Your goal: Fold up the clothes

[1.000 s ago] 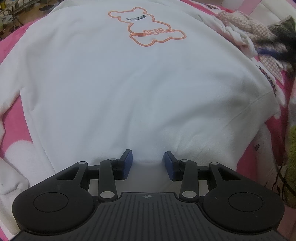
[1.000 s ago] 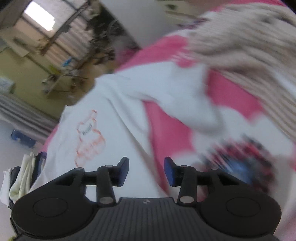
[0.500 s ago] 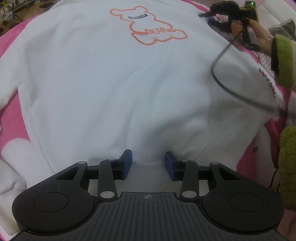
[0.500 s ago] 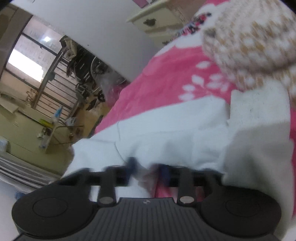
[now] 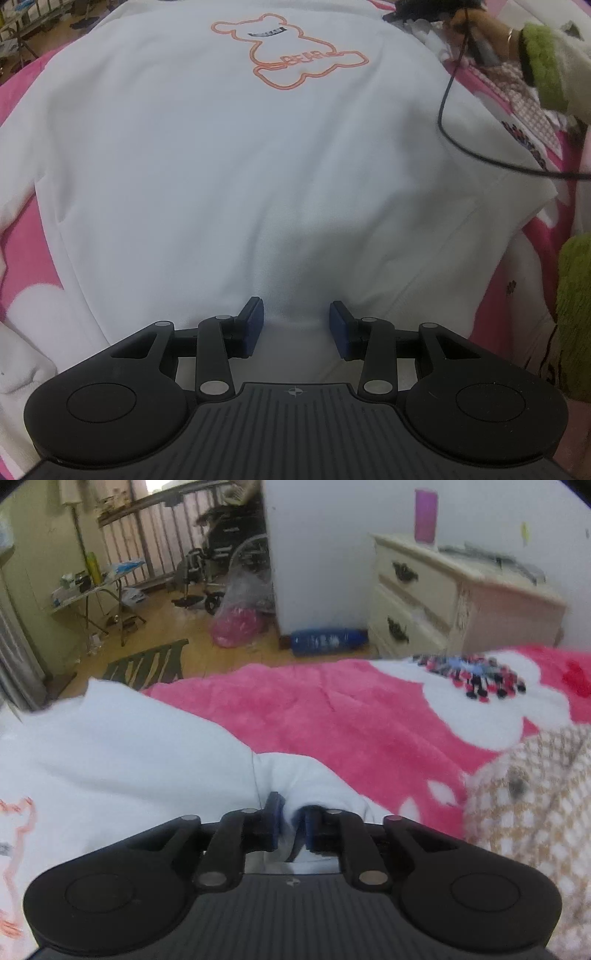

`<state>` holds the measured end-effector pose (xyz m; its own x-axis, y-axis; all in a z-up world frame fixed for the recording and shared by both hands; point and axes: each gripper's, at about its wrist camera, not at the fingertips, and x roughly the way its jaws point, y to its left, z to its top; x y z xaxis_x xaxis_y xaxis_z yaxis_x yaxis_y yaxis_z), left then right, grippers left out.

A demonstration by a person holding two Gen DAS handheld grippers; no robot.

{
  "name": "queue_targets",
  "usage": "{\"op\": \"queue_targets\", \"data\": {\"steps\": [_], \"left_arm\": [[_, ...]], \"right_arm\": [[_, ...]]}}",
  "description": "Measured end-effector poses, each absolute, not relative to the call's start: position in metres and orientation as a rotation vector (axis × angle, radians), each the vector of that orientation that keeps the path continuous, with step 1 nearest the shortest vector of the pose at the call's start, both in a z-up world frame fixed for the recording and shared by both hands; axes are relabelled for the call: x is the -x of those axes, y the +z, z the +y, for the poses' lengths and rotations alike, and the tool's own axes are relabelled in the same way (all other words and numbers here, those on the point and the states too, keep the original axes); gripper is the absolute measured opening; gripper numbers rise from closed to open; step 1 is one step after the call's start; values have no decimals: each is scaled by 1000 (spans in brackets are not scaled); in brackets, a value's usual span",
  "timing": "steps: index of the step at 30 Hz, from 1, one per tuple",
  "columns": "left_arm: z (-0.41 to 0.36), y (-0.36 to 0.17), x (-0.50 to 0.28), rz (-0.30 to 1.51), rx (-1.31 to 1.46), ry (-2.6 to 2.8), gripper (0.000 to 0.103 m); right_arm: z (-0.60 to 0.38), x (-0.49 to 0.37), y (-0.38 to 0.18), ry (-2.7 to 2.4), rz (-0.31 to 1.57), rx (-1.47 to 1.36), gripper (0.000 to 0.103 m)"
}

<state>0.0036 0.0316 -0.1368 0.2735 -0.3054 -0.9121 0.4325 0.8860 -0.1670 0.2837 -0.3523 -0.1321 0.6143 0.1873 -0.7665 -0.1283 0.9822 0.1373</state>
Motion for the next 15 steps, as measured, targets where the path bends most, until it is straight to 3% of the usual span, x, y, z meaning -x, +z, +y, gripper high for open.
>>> {"op": "queue_targets", "data": {"steps": [1, 2, 8, 11, 15], "left_arm": [[31, -137, -3, 1193, -127, -500, 39], [28, -138, -3, 1191, -130, -502, 39], [34, -136, -6, 1187, -126, -510, 39], [36, -132, -7, 1191, -111, -510, 39], [32, -116, -14, 1159, -86, -548, 39]], "right_arm": [[-357, -281, -124, 198, 920, -106, 39], [-362, -276, -116, 211, 945, -135, 45], [-409, -200, -72, 265, 1027, -248, 48], [-409, -143, -73, 364, 1090, -312, 48], [-382, -73, -83, 439, 1110, -196, 44]]}}
